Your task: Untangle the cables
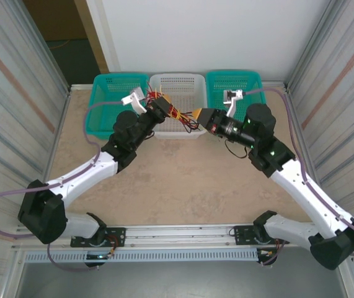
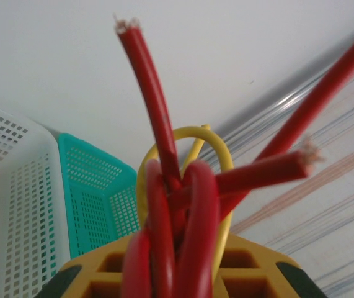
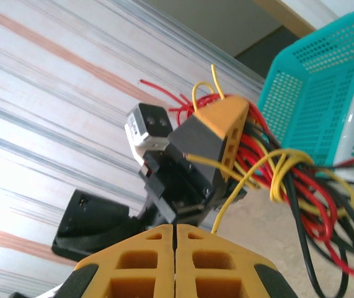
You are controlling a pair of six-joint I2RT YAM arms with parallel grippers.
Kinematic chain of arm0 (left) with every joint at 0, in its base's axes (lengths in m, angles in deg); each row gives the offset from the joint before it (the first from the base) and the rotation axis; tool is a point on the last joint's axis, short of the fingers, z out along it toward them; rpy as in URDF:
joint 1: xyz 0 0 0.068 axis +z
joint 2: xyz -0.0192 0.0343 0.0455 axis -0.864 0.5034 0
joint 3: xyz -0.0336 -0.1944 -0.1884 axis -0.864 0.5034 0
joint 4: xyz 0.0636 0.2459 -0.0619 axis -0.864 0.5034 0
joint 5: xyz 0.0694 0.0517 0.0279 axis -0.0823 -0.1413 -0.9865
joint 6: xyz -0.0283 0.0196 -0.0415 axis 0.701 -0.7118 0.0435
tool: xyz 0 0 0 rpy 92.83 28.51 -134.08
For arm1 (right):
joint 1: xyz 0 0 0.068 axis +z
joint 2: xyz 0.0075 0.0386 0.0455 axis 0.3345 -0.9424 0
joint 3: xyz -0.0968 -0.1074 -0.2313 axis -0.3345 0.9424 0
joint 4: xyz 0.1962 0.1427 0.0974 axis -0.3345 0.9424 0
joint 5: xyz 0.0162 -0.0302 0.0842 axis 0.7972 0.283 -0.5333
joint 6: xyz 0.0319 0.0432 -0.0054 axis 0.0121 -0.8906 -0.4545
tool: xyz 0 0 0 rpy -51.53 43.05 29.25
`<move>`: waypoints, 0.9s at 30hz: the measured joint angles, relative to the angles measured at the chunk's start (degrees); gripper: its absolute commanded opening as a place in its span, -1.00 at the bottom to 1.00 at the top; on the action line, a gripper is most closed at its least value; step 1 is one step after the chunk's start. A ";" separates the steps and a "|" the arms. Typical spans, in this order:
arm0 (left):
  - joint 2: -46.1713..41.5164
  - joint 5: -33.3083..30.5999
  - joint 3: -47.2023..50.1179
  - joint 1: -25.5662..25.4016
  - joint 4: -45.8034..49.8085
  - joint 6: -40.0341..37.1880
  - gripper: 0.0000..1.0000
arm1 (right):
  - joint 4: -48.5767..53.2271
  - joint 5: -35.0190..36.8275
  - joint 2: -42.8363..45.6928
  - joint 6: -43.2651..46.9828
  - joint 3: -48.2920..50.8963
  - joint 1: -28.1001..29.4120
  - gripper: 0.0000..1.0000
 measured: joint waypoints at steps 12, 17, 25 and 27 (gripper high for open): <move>-1.97 24.41 4.96 3.37 -8.46 6.99 -1.00 | 11.19 -5.97 -18.82 7.85 -19.41 -13.68 -1.00; -3.76 30.51 4.81 3.39 -12.72 10.67 -1.00 | 8.26 -9.44 -22.84 6.19 -15.80 -14.99 -1.00; -4.48 26.08 0.42 4.15 -10.08 7.61 -1.00 | -8.11 -10.93 -21.70 -3.98 6.71 -10.05 -1.00; -4.90 21.35 -1.29 3.39 -4.96 3.32 -1.00 | -10.47 -9.68 -19.80 -5.77 11.37 -7.56 -1.00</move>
